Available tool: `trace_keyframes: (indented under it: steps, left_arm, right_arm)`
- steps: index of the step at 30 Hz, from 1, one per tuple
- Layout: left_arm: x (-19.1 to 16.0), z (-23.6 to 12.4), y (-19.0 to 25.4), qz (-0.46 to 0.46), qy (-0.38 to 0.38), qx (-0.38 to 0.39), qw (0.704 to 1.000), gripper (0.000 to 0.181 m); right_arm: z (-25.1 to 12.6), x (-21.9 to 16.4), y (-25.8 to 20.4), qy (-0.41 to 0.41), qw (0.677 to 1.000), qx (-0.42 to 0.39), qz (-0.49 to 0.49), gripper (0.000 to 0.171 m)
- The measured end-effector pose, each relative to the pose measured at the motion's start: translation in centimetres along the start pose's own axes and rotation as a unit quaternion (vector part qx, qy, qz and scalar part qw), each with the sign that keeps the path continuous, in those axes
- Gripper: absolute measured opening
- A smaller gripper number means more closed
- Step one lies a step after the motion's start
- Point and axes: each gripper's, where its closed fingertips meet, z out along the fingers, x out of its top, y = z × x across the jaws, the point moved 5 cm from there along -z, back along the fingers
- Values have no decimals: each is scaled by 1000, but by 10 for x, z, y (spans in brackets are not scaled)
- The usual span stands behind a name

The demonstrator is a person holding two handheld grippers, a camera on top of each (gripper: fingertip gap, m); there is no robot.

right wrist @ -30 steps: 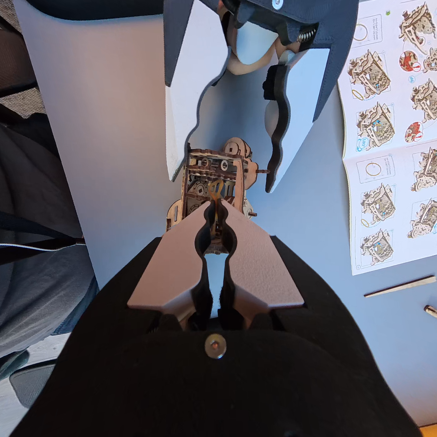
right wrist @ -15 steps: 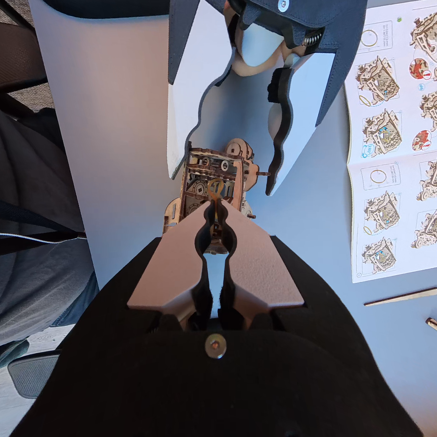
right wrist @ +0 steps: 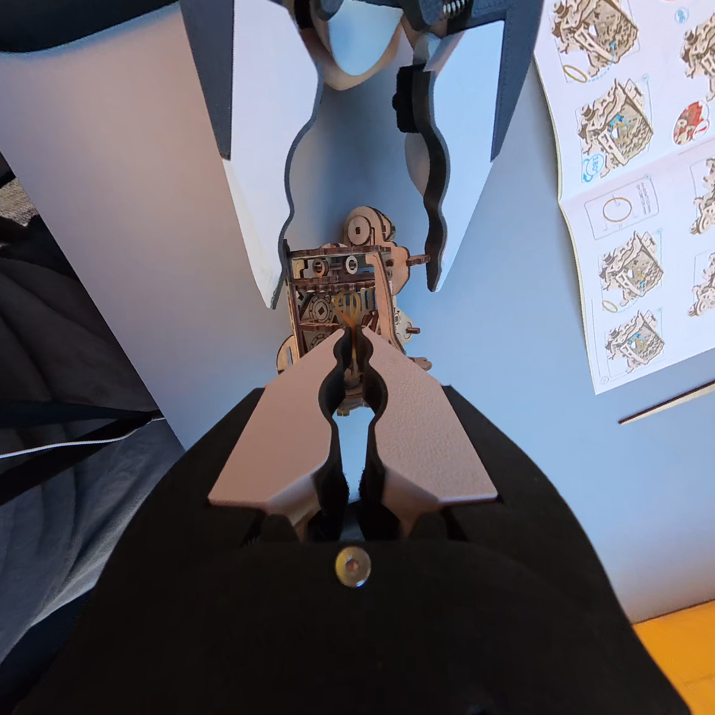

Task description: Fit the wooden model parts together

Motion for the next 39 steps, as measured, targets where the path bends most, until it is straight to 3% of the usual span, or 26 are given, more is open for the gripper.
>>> trace_keyframes:
  steps: [1,15,22,39]
  left_arm:
    - [0,0,0,0,0,0,1000,84]
    - [0,1,0,4,-6,9,1000,85]
    - [0,1,0,3,-5,8,1000,84]
    - [-1,1,1,6,-5,5,1000,84]
  right_arm:
    - [0,0,0,-2,1000,2,10,0]
    - [0,2,1,-44,999,21,20,0]
    - [3,2,6,-61,993,97,26,0]
    - [1,9,7,-23,989,56,-132,0]
